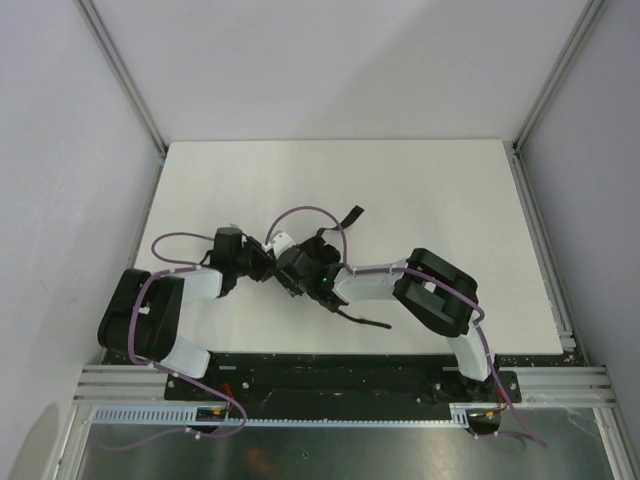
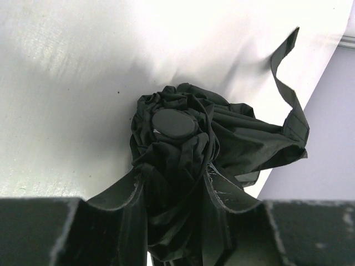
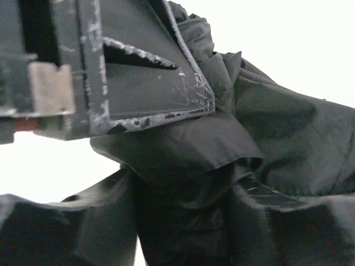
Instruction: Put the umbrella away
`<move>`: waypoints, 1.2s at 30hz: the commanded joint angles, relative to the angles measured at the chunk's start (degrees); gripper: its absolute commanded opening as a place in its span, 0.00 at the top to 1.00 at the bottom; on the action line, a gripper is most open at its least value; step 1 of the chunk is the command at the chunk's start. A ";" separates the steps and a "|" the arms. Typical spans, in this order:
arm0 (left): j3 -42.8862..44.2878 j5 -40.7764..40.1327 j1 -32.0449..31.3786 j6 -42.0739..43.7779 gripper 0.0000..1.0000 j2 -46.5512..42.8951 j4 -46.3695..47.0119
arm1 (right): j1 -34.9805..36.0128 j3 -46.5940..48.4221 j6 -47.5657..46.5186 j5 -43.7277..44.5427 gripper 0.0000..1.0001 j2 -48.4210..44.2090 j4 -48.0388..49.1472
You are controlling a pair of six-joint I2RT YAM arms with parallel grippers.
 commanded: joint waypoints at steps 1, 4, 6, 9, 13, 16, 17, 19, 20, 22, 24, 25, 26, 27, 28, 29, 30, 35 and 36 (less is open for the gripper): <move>-1.57 -5.59 -0.37 3.31 1.00 3.38 -12.81 | -1.08 0.00 2.20 2.50 0.61 5.70 -4.28; -0.62 -6.08 -0.34 4.67 1.00 3.14 -12.85 | -2.72 -3.06 6.12 -6.23 0.83 6.23 -2.84; 0.15 -6.43 -0.31 5.64 0.98 2.67 -12.81 | -3.77 -4.98 8.55 -11.49 0.96 6.33 -1.72; 1.56 -5.83 -0.26 7.02 0.72 1.71 -12.77 | -6.38 -8.27 12.18 -21.70 0.99 6.47 1.01; 2.03 -3.76 0.74 8.90 0.13 -2.45 -11.59 | -11.40 -13.67 19.74 -39.43 1.00 8.20 11.18; 3.12 -2.24 1.47 10.94 0.02 -4.99 -11.23 | -13.09 -16.81 25.33 -47.84 1.00 9.58 18.95; 3.20 -1.49 1.60 10.90 0.01 -5.34 -11.17 | -13.79 -17.44 27.43 -50.52 1.00 10.35 21.24; 2.64 0.71 1.69 9.84 0.01 -4.76 -9.29 | -15.52 -17.89 31.80 -54.90 1.00 12.17 24.71; 2.30 2.35 1.75 9.20 0.01 -3.64 -7.38 | -16.06 -17.98 33.66 -56.73 1.00 12.87 26.23; 2.66 4.75 1.82 9.17 0.01 -0.52 -4.65 | -17.06 -18.04 36.46 -58.83 1.00 13.66 28.29; 3.08 5.00 1.86 9.56 0.01 2.18 -3.77 | -17.88 -18.08 39.20 -60.50 1.00 14.28 30.72; 2.96 4.72 1.84 9.50 0.01 3.08 -3.57 | -18.16 -18.07 40.48 -61.11 1.00 14.59 32.13; 2.68 4.36 1.74 9.35 0.01 3.66 -3.33 | -18.48 -18.07 41.73 -61.59 1.00 14.87 33.41; 2.19 3.74 1.64 9.05 0.03 3.91 -3.22 | -18.81 -18.07 42.84 -61.83 1.00 15.06 34.53; 1.59 2.94 1.46 8.77 0.05 3.99 -3.07 | -19.11 -18.07 43.88 -62.18 1.00 15.28 35.80; 0.94 2.20 1.29 8.54 0.10 4.07 -2.91 | -19.31 -18.07 45.02 -62.65 1.00 15.44 37.31; 0.48 1.43 0.98 8.42 0.15 4.29 -2.83 | -19.54 -18.07 46.02 -63.11 1.00 15.65 38.59; -1.28 -0.81 0.35 7.21 0.44 6.89 -2.31 | -20.31 -16.94 47.30 -64.11 1.00 15.99 39.14; -1.64 -1.09 0.47 7.01 0.50 7.50 -1.87 | -20.35 -16.27 46.55 -64.02 1.00 16.06 37.93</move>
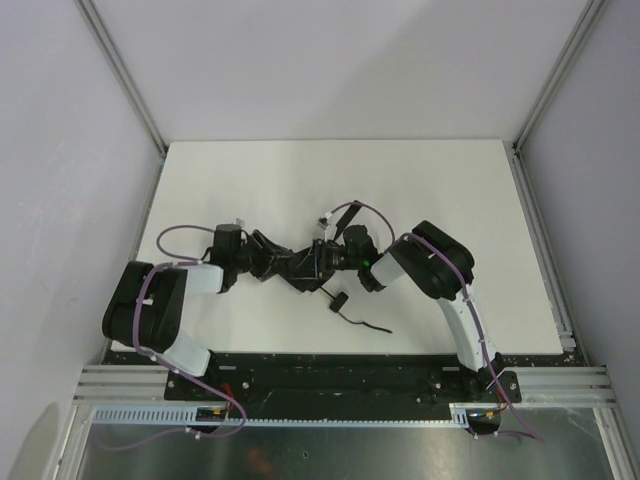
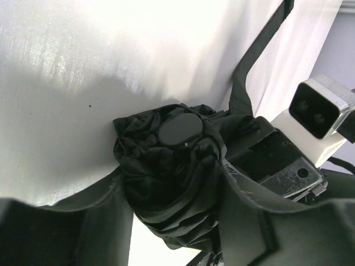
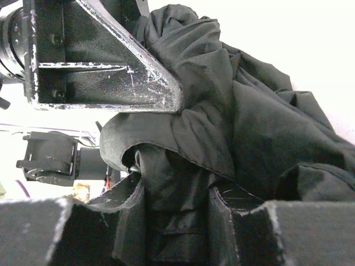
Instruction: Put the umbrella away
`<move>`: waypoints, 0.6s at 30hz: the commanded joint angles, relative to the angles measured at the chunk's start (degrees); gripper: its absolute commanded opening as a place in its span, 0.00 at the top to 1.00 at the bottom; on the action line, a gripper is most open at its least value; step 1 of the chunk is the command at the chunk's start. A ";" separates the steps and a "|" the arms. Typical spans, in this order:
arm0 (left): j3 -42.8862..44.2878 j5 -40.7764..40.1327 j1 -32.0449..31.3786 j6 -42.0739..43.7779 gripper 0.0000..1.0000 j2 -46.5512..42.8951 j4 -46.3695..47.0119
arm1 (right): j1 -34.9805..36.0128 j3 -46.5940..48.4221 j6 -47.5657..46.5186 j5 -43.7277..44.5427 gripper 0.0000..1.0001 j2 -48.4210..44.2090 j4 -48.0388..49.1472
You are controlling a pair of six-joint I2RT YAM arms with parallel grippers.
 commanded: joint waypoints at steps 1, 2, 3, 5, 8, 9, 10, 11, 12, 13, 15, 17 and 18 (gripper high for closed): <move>-3.83 -6.87 -0.57 1.45 0.58 5.14 -3.59 | 0.53 -1.14 -0.21 -3.82 1.00 4.75 -14.88; -4.00 -7.05 -0.38 1.62 0.65 5.52 -3.44 | 0.46 -0.60 -1.25 -3.49 1.00 4.63 -16.64; -4.14 -7.22 -0.29 1.75 0.72 5.66 -3.36 | 0.42 -0.29 -2.17 -3.28 1.00 4.35 -17.91; -4.48 -7.69 -0.27 1.78 0.87 5.39 -3.37 | 0.35 0.13 -3.85 -2.59 1.00 3.31 -20.14; -4.78 -8.63 -0.21 1.92 0.98 4.34 -4.18 | 0.26 1.11 -8.80 1.62 1.00 -0.27 -26.97; -4.70 -8.98 -0.25 1.99 0.99 3.97 -5.09 | 0.19 2.24 -10.95 3.49 0.99 -1.53 -30.63; -4.57 -9.20 -0.23 2.02 0.99 3.70 -5.86 | 0.16 3.68 -13.26 5.31 0.96 -2.77 -34.75; -4.42 -9.40 -0.21 2.13 1.00 3.52 -6.64 | 0.14 5.42 -15.86 6.83 0.91 -3.83 -39.27; -4.26 -9.54 -0.21 2.18 1.00 3.34 -7.51 | 0.13 7.20 -18.31 8.43 0.84 -5.02 -43.60; -4.04 -9.75 -0.20 2.20 1.00 3.21 -8.47 | 0.21 9.07 -20.81 10.11 0.76 -6.36 -47.74; -3.25 -10.34 -0.29 2.42 1.00 2.98 -10.84 | 0.45 12.20 -25.21 14.95 0.58 -9.50 -54.77; -2.87 -10.75 -0.31 2.72 1.00 2.50 -12.05 | 1.02 14.10 -28.88 20.07 0.42 -13.23 -59.79; -2.82 -10.92 -0.30 2.78 1.00 2.17 -12.33 | 1.45 14.67 -30.62 22.39 0.35 -15.21 -61.46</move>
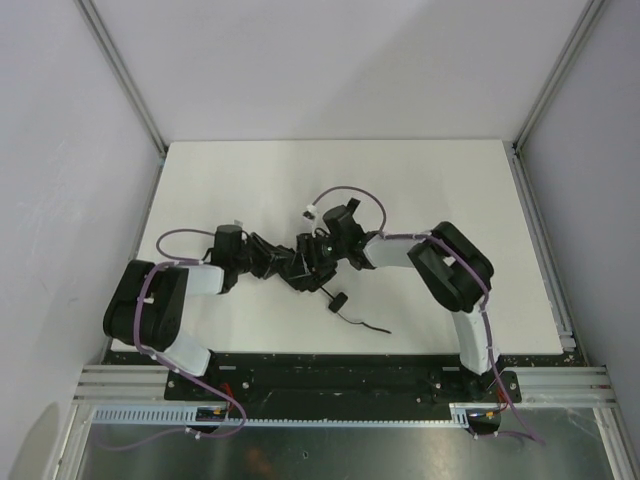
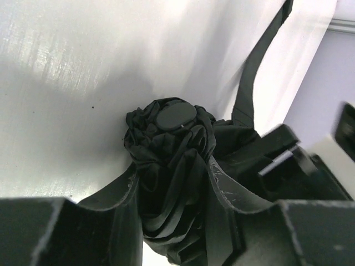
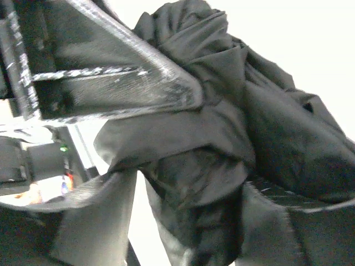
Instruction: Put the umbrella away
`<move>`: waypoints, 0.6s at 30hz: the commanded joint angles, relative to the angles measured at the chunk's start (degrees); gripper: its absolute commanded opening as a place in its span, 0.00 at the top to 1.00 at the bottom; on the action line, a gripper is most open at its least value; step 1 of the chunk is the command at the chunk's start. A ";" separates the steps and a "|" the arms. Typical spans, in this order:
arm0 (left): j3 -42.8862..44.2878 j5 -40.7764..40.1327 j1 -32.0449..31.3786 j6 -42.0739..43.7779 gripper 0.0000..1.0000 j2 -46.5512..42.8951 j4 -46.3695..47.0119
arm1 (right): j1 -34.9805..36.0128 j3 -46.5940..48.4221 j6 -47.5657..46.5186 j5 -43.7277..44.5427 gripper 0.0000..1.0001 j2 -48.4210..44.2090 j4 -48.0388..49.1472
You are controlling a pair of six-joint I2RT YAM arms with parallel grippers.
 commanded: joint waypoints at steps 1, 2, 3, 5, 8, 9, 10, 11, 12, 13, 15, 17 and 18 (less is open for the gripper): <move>-1.79 -10.26 -0.38 7.64 1.00 0.81 -15.63 | 1.18 3.52 -16.45 18.83 0.29 -8.95 -21.70; -1.74 -10.31 -0.42 7.64 1.00 0.53 -15.83 | 2.04 3.75 -18.01 21.63 0.22 -10.79 -22.61; -1.67 -10.28 -0.49 7.50 1.00 0.34 -16.07 | 3.17 3.86 -19.67 24.44 0.17 -12.36 -23.19; -1.46 -9.80 -0.60 7.12 1.00 0.40 -16.57 | 6.00 3.88 -22.82 30.94 0.09 -14.75 -23.67; -0.83 -9.23 -0.70 6.56 1.00 0.83 -17.79 | 10.58 3.97 -26.34 40.26 0.02 -15.06 -22.43; -0.60 -9.22 -0.72 6.39 1.00 0.93 -18.28 | 11.92 3.97 -27.00 42.76 0.02 -14.68 -21.78; -0.39 -9.25 -0.77 6.26 1.00 0.90 -18.74 | 13.03 3.98 -27.63 44.80 0.01 -14.13 -20.93; -0.25 -9.32 -0.84 6.11 1.00 0.88 -18.92 | 14.29 3.98 -28.21 46.75 0.01 -13.60 -19.98; -0.17 -9.39 -0.83 5.95 1.00 0.83 -19.94 | 15.45 3.98 -28.81 48.64 0.01 -12.89 -18.75; -0.09 -9.52 -0.87 5.78 1.00 0.71 -20.58 | 16.60 4.11 -29.42 50.25 0.01 -12.10 -17.61; 0.01 -9.66 -0.96 5.37 1.00 0.63 -21.35 | 18.56 5.35 -30.33 53.98 0.01 -9.94 -16.43; 0.24 -9.56 -0.98 5.00 1.00 0.69 -22.00 | 20.37 6.92 -31.11 58.54 0.01 -7.32 -16.09; 0.33 -9.47 -1.08 4.87 1.00 0.78 -22.27 | 21.17 7.38 -31.62 60.73 0.02 -5.93 -14.92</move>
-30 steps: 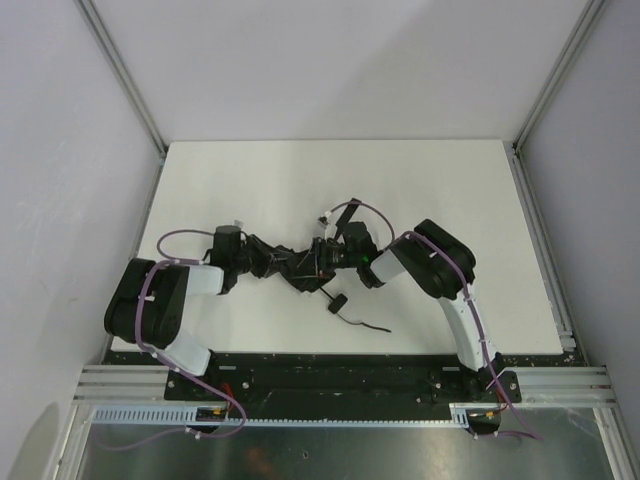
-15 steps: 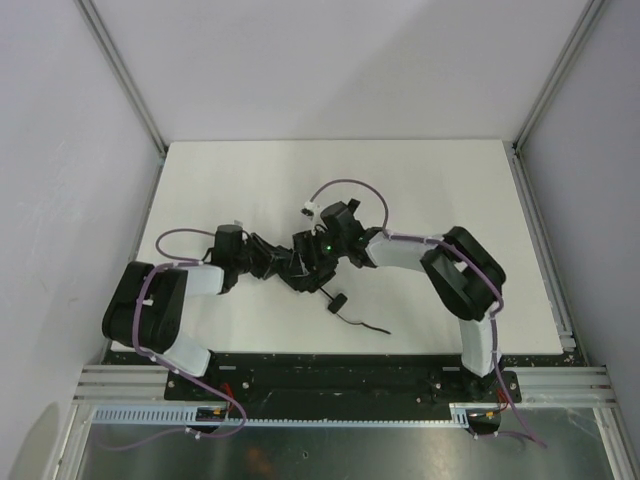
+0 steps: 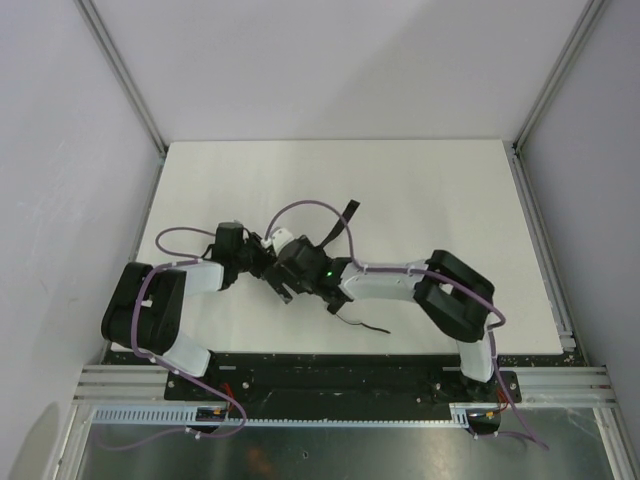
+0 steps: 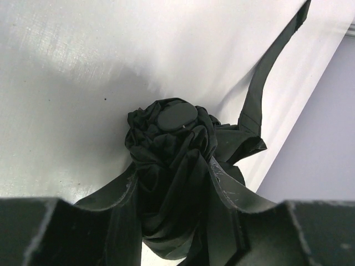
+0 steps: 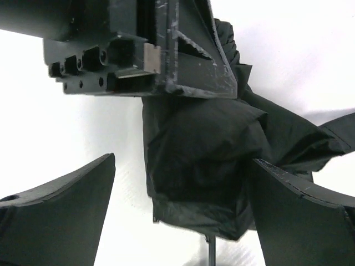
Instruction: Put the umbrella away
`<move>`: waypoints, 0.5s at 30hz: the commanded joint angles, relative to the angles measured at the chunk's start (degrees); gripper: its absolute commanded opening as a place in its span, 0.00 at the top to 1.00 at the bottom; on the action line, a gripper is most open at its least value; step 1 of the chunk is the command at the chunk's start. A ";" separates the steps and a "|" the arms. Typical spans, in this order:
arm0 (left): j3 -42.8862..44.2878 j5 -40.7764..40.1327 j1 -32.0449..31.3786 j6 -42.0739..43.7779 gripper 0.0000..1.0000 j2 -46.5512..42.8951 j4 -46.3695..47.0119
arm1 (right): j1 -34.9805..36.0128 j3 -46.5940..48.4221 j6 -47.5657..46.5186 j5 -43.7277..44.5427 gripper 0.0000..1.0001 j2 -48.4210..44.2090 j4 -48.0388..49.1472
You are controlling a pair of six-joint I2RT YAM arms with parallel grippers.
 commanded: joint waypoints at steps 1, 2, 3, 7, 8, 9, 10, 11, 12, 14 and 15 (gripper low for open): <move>-2.02 -7.11 -0.42 4.32 1.00 2.31 -14.62 | 2.79 3.79 -4.30 14.80 0.04 5.70 4.42; -1.91 -7.02 -0.49 4.22 1.00 2.37 -14.85 | 3.30 3.88 -4.44 16.64 0.07 6.90 5.02; -1.77 -7.02 -0.52 4.08 1.00 2.40 -15.09 | 3.69 3.97 -4.17 18.36 0.12 8.03 5.36; -1.22 -7.15 -0.82 3.97 1.00 2.06 -15.88 | 4.00 3.58 -2.19 22.29 0.30 12.78 4.59; -1.11 -7.08 -0.87 3.96 1.00 1.98 -15.95 | 3.86 3.34 -1.86 22.10 0.38 14.05 4.44; -1.02 -6.83 -0.89 3.91 1.00 1.99 -15.99 | 3.62 3.22 -1.38 21.53 0.50 15.30 4.11; -0.79 -6.49 -0.94 4.01 1.00 1.99 -16.01 | 3.23 3.03 -0.57 20.71 0.62 16.41 3.72; -0.46 -6.23 -0.93 4.37 1.00 1.99 -16.07 | 2.86 2.62 0.23 19.60 0.70 17.22 3.53; -0.08 -6.01 -0.92 4.82 1.00 1.91 -16.05 | 2.54 1.81 0.98 18.30 0.78 17.76 3.56; 0.56 -6.02 -0.91 5.63 0.98 1.32 -15.99 | 1.76 -0.21 2.82 14.92 0.92 18.10 4.14; 0.88 -6.17 -0.91 5.93 0.92 0.82 -15.97 | 1.33 -1.28 3.82 12.18 0.96 17.98 4.53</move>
